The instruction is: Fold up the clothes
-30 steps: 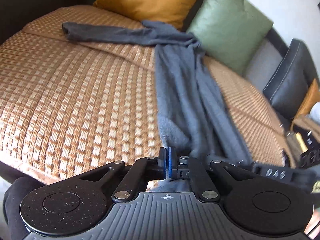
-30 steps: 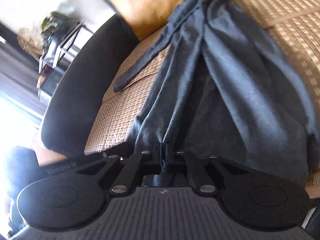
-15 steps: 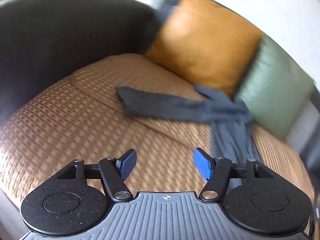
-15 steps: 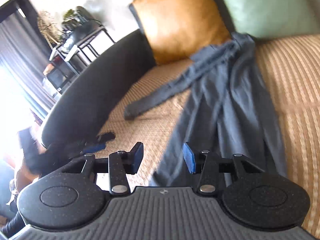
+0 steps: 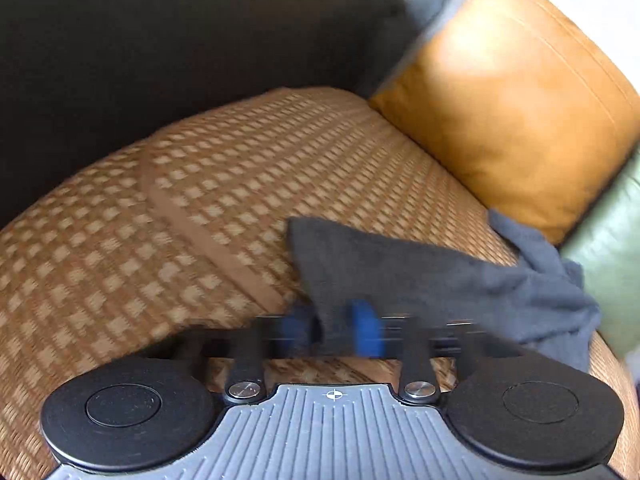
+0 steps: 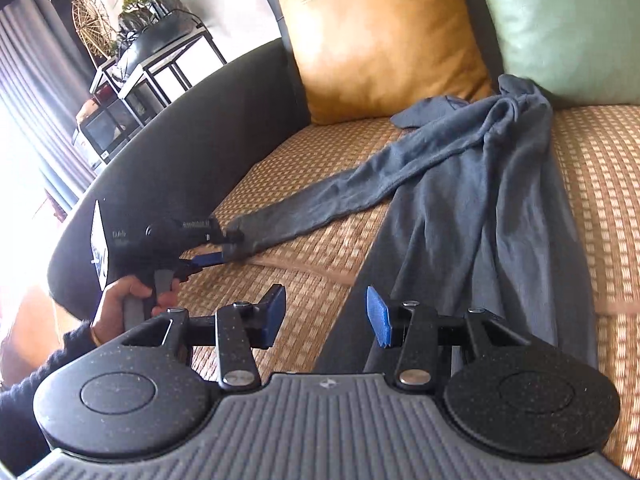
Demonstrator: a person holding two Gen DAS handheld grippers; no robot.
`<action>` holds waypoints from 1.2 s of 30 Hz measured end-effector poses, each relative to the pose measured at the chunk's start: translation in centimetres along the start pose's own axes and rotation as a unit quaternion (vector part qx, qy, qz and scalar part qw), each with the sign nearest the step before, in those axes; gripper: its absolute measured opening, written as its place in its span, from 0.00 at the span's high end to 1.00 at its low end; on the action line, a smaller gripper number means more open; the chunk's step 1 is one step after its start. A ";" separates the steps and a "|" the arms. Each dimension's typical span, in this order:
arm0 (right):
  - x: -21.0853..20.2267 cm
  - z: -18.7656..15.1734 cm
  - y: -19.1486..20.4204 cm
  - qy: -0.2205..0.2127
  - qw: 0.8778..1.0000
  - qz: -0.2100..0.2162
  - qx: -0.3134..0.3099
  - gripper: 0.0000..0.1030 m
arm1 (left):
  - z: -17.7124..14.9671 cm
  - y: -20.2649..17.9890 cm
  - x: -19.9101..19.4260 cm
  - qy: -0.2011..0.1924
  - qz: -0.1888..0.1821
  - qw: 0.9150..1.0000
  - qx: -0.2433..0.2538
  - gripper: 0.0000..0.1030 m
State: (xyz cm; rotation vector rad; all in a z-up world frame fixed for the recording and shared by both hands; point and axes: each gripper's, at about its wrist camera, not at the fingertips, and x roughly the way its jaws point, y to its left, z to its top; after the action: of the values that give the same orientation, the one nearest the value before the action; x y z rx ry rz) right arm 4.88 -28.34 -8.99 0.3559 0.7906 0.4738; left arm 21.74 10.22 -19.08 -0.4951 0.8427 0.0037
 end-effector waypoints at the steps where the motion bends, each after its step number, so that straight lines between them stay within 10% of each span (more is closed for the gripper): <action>1: 0.1 0.3 0.0 -0.002 1.000 0.000 0.000 0.51 | -0.1 -0.2 -0.2 0.000 -0.006 1.000 0.004 0.98; 7: 0.2 1.7 0.3 -0.011 1.000 0.016 0.010 0.47 | -3.8 -3.9 -5.2 -0.025 -0.097 0.987 0.122 0.99; 17: 3.1 3.2 0.6 0.045 0.998 0.029 0.020 0.42 | -13.9 -11.7 -10.0 -0.007 -0.211 0.925 0.315 0.99; 25: 0.0 0.7 -2.2 0.056 0.996 0.027 0.063 0.39 | -14.8 -11.9 -10.8 -0.014 -0.225 0.922 0.314 0.99; 36: 4.3 4.3 1.5 0.155 0.986 -0.005 -0.053 0.38 | -17.2 -13.5 -10.5 0.013 -0.254 0.903 0.346 0.98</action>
State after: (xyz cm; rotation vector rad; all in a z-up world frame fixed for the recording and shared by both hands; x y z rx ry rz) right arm 10.35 -25.32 -7.99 0.1796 1.0640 0.5672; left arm 5.02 -6.98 -15.57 -0.0256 0.6614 -0.7638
